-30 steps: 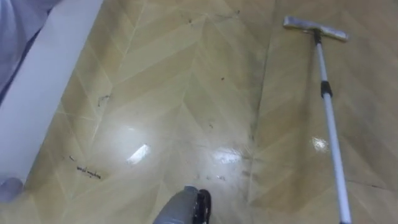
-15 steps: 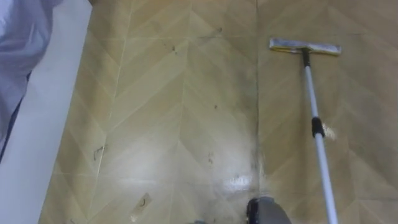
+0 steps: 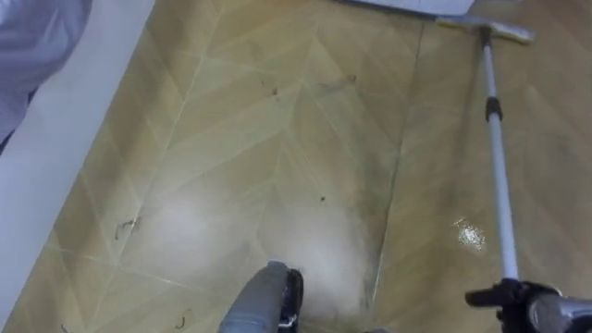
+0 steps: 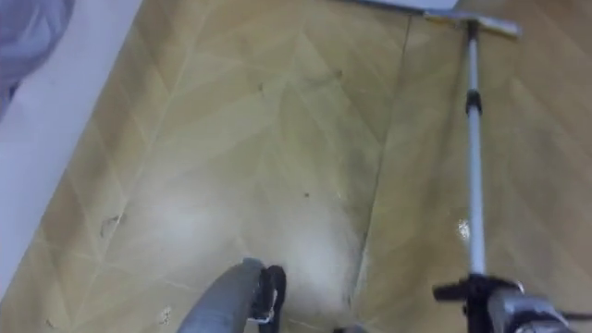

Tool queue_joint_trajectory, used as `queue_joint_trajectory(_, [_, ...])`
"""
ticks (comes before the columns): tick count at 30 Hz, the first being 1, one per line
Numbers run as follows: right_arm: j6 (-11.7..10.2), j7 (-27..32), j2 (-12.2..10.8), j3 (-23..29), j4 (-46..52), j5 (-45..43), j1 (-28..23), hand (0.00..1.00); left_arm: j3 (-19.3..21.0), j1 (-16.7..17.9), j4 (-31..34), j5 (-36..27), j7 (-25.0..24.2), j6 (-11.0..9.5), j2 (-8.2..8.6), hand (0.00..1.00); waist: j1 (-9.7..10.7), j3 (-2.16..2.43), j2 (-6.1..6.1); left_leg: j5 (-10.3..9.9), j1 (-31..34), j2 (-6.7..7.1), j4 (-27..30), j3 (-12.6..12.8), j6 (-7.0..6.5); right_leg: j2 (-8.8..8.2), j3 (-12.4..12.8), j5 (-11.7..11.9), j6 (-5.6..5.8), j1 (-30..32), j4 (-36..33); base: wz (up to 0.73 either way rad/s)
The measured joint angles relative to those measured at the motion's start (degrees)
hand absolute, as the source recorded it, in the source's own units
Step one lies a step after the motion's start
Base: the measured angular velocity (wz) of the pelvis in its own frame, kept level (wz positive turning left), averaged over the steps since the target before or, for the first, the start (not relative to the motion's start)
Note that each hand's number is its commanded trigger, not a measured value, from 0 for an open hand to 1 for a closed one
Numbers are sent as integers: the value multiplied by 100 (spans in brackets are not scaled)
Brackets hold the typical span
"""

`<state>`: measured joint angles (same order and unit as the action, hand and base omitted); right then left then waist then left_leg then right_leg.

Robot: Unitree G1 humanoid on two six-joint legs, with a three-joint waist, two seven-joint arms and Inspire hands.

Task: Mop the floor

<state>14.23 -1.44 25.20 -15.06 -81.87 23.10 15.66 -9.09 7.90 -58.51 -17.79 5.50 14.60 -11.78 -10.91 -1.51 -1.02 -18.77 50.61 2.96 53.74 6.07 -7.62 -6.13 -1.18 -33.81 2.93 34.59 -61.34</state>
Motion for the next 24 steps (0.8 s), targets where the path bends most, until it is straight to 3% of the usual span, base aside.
queue_joint_trajectory(1, [-32, 9, -16, -13, -125, -7, -215, 100, -9, -118, 2, -1, 14, -48, 29, 0, 13, 21, 87, -133, -136, 88, 4, 39, -85, -44, 102, 255, 59, 64, -290, 0])
queue_joint_trajectory(2, [-40, 56, -32, -15, -174, -48, -429, 100, 0, -201, 18, -5, 18, -108, 62, 0, 85, 59, 210, -247, -250, 126, -20, 38, -143, -62, 158, 622, 79, 160, -563, -5])
queue_joint_trajectory(3, [-52, 168, -99, -13, -169, -64, -618, 100, 9, -304, 8, 10, 65, -145, 67, 0, 148, 85, 279, -295, -362, 198, -136, 15, -171, -54, 241, 836, 74, 324, -783, -4])
queue_joint_trajectory(5, [-54, 369, -256, -17, -169, -87, -806, 100, 13, -404, 6, 65, 176, -222, 100, 0, 255, 109, 377, -303, -498, 202, -352, 3, -195, 47, 277, 827, 60, 694, -726, -2])
queue_joint_trajectory(7, [-61, 520, -484, -4, -167, -103, -951, 100, 9, -391, 2, 98, 196, -240, 108, 0, 402, 112, 413, -299, -708, 194, -574, -3, -196, 120, 217, 836, 43, 905, -90, 0])
queue_joint_trajectory(8, [-63, 581, -623, 0, -166, -107, -1040, 100, 0, -379, -13, 98, 197, -227, 140, 0, 466, 110, 408, -297, -879, 196, -722, -3, -187, 136, 150, 951, -28, 915, 621, 0])
queue_joint_trajectory(9, [-66, 632, -728, 1, -165, -114, -1113, 100, -4, -378, -67, 100, 194, -206, 189, 0, 510, 92, 403, -306, -1079, 201, -866, -8, -152, 185, 72, 1299, -151, 820, 1310, 0])
queue_joint_trajectory(12, [-73, 643, -838, 89, -149, -358, -1174, 100, 45, -337, -250, 109, 198, -154, 406, 0, 593, 118, 455, -235, -1603, 84, -1382, -105, -5, 343, -79, 1540, -272, 251, 2043, -18])
queue_joint_trajectory(14, [-32, 627, -958, 216, -69, -598, -1210, 100, 189, -335, -346, 108, 197, -135, 417, 0, 610, 94, 373, -145, -1959, 76, -1739, -114, 61, 359, -101, 1590, -321, -92, 2300, -5])
queue_joint_trajectory(15, [-21, 588, -1019, 239, -62, -685, -1227, 100, 238, -323, -348, 100, 209, -117, 401, 0, 646, 59, 276, -102, -2199, 68, -1932, -128, 101, 359, -156, 1608, -353, -308, 2443, 0])
queue_joint_trajectory(19, [116, 469, -1035, 238, -87, -779, -1252, 100, 459, -307, -401, 42, 287, -117, 406, 0, 633, 38, 201, -37, -2827, -47, -2366, -173, 216, 445, -270, 1705, -462, -979, 2978, -2])
queue_joint_trajectory(23, [281, 312, -1046, 267, -162, -936, -1368, 100, 533, -189, -511, 50, 312, -75, 405, 0, 728, 44, 127, 24, -3668, -120, -2890, -336, 317, 554, -437, 1790, -513, -1912, 3680, 14])
queue_joint_trajectory(24, [339, 254, -1069, 272, -155, -989, -1406, 100, 563, -95, -507, 58, 321, -70, 390, 0, 736, 85, 82, 48, -3894, -118, -3060, -345, 342, 565, -439, 1791, -514, -2111, 3800, 9])
